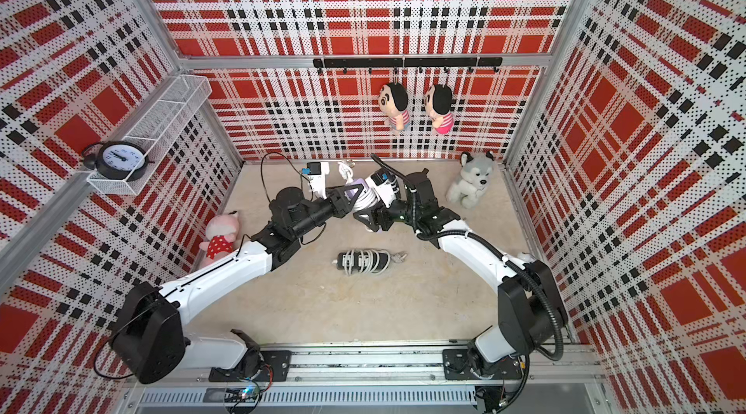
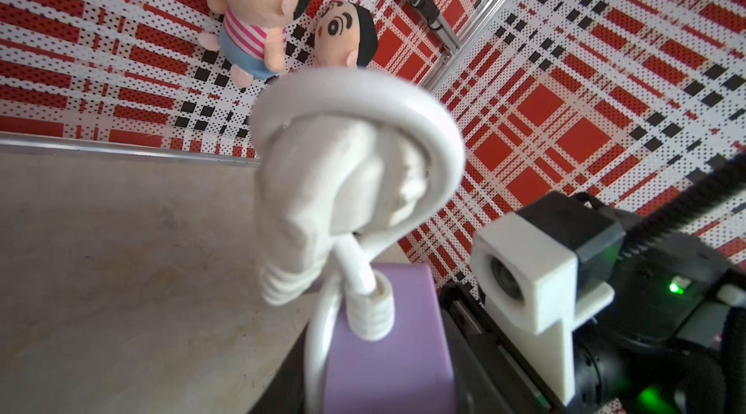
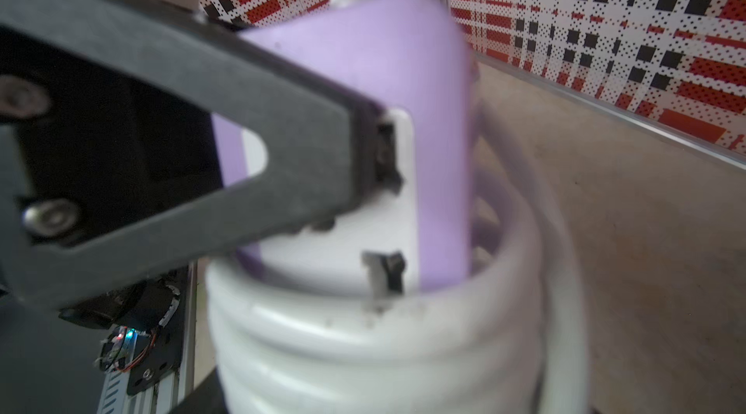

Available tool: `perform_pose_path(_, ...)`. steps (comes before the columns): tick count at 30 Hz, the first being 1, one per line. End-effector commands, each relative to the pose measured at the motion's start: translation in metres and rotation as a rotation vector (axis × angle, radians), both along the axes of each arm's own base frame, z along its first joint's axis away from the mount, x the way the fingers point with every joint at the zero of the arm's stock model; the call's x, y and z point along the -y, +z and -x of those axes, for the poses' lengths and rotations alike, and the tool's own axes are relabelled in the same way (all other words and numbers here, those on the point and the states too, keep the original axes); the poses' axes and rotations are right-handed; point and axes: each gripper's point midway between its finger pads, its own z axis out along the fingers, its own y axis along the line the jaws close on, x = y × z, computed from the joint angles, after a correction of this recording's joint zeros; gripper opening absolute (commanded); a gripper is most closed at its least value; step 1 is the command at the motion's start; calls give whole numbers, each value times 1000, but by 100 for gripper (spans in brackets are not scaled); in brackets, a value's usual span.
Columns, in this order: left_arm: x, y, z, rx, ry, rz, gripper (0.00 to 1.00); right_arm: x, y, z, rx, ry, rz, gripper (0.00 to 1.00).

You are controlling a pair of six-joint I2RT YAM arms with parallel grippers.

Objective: Unwrap the cord wrapped around the power strip
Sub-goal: Adjust the power strip.

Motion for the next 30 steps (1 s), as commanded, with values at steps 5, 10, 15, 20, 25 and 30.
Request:
perform_pose_path(5,-35,-46,-27,-4,108,-143,0,46,-4,-11,-115,-123,77,87)
perform_pose_path(10,-46,-54,-36,-43,124,-144,0,41,14,6,-40,-48,14,100)
perform_pose_path(15,-48,-75,-42,-45,207,-361,0,55,29,-20,0,-199,92,87)
perform_pose_path(20,-25,-82,-30,4,136,-456,0,31,53,-25,-17,-159,86,45)
perform_pose_path(25,-13,-81,-21,68,67,-518,0,4,66,-25,-24,-91,112,18)
perform_pose_path(30,-6,-81,-17,72,22,-531,0,-8,43,-26,-110,-61,165,26)
